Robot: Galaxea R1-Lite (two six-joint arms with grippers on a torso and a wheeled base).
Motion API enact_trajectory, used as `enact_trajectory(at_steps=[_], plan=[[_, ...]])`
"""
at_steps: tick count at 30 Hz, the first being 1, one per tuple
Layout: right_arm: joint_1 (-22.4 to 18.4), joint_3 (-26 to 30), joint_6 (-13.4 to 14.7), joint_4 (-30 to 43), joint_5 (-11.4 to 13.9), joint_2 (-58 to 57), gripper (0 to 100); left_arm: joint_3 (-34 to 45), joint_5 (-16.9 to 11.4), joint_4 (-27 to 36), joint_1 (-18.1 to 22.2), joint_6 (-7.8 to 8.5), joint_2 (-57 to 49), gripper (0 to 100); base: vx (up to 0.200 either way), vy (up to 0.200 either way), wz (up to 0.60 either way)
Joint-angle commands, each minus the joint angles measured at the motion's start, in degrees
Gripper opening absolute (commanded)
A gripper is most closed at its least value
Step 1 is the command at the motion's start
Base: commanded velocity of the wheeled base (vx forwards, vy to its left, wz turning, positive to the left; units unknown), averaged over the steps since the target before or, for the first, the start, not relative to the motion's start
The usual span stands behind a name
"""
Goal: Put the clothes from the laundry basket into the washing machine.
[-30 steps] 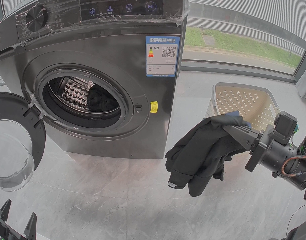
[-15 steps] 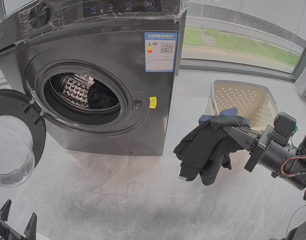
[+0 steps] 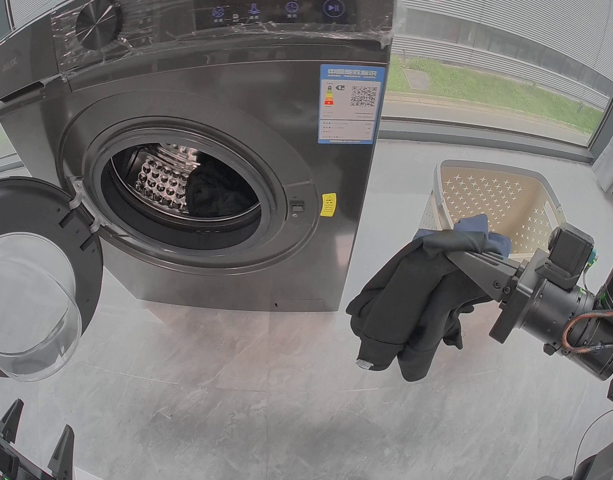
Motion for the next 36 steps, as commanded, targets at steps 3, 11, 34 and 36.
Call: enact_trajectory(at_steps=[3, 11, 34, 36], plan=[[0.0, -0.1, 0.0, 0.0, 0.0, -0.1, 0, 0.8, 0.0, 0.0, 0.0, -0.06, -0.9, 100, 0.0, 0.0, 0.0], [-0.3, 0.0, 0.0, 0.1, 0.1, 0.0, 0, 0.8, 0.0, -0.1, 0.0, 0.2, -0.9, 100, 0.0, 0.0, 0.0], [-0.7, 0.1, 0.0, 0.2, 0.0, 0.5, 0, 0.8, 0.0, -0.1, 0.0, -0.06, -0.9, 100, 0.0, 0.157, 0.0], [-0.7, 0.1, 0.0, 0.2, -0.1, 0.5, 0, 0.8, 0.0, -0.1, 0.0, -0.06, -0.9, 100, 0.0, 0.0, 0.0]])
